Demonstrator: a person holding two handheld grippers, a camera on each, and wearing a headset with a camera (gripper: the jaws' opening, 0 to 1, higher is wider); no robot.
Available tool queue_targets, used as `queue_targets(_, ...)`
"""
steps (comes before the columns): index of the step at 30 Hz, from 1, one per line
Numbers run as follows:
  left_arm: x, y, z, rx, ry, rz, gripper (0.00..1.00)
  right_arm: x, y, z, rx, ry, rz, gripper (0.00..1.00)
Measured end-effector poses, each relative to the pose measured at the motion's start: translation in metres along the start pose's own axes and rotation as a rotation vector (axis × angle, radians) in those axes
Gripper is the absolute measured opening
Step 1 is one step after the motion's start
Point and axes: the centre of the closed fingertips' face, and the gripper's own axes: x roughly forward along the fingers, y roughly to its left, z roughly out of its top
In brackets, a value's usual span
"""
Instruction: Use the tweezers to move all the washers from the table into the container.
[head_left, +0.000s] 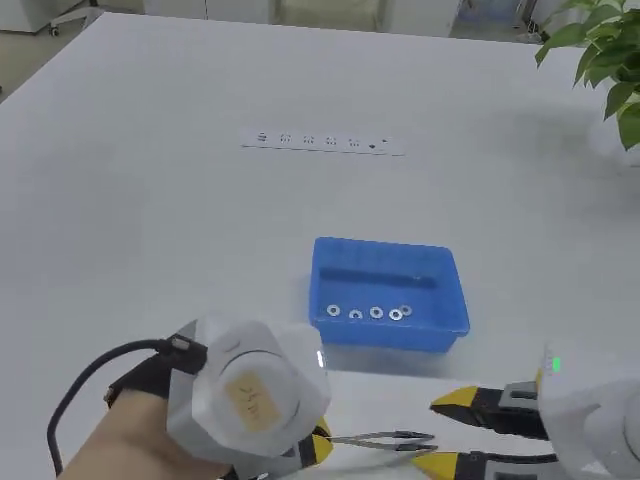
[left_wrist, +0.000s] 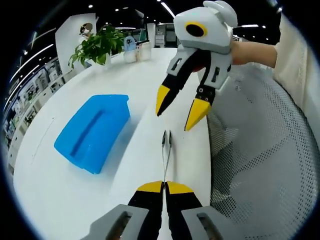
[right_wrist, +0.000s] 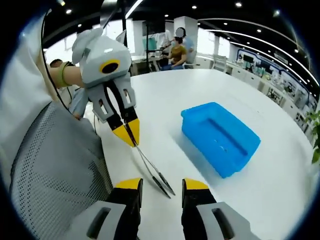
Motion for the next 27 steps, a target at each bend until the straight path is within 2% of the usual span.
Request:
queue_targets(5, 0.008, -0.001, -0.008, 0.013, 0.09, -0.014, 0.0, -0.018, -0.021, -0.002, 0.143, -0.082, -0.104, 0.33)
queue_targets(7, 0.01, -0.002, -0.009, 0.012, 0.115, -0.021, 0.0, -0.025, -0.03, -0.001, 0.195, -0.123, -0.148, 0.34)
queue_targets(8, 0.011, -0.003, -0.01, 0.011, 0.132, -0.03, 0.0, -0.029, -0.035, 0.001, 0.228, -0.161, -0.171, 0.34)
queue_targets(11, 0.013, -0.006, -0.011, 0.025, 0.162, -0.045, 0.0, -0.036, -0.04, 0.004, 0.296, -0.223, -0.196, 0.31)
queue_targets(15, 0.015, -0.006, -0.015, 0.038, 0.204, -0.052, 0.0, -0.04, -0.044, 0.003, 0.352, -0.268, -0.215, 0.32)
queue_targets(18, 0.018, -0.006, -0.018, 0.028, 0.23, -0.058, 0.0, -0.037, -0.043, -0.003, 0.367, -0.259, -0.214, 0.32)
queue_targets(20, 0.016, -0.007, -0.018, -0.006, 0.234, -0.072, 0.0, -0.035, -0.044, -0.006, 0.37, -0.235, -0.214, 0.32)
queue_targets(23, 0.016, -0.006, -0.019, -0.038, 0.234, -0.083, 0.0, -0.031, -0.043, -0.005, 0.354, -0.224, -0.216, 0.32)
queue_targets(27, 0.015, -0.007, -0.021, -0.039, 0.25, -0.083, 0.0, -0.028, -0.041, -0.008, 0.316, -0.189, -0.222, 0.33)
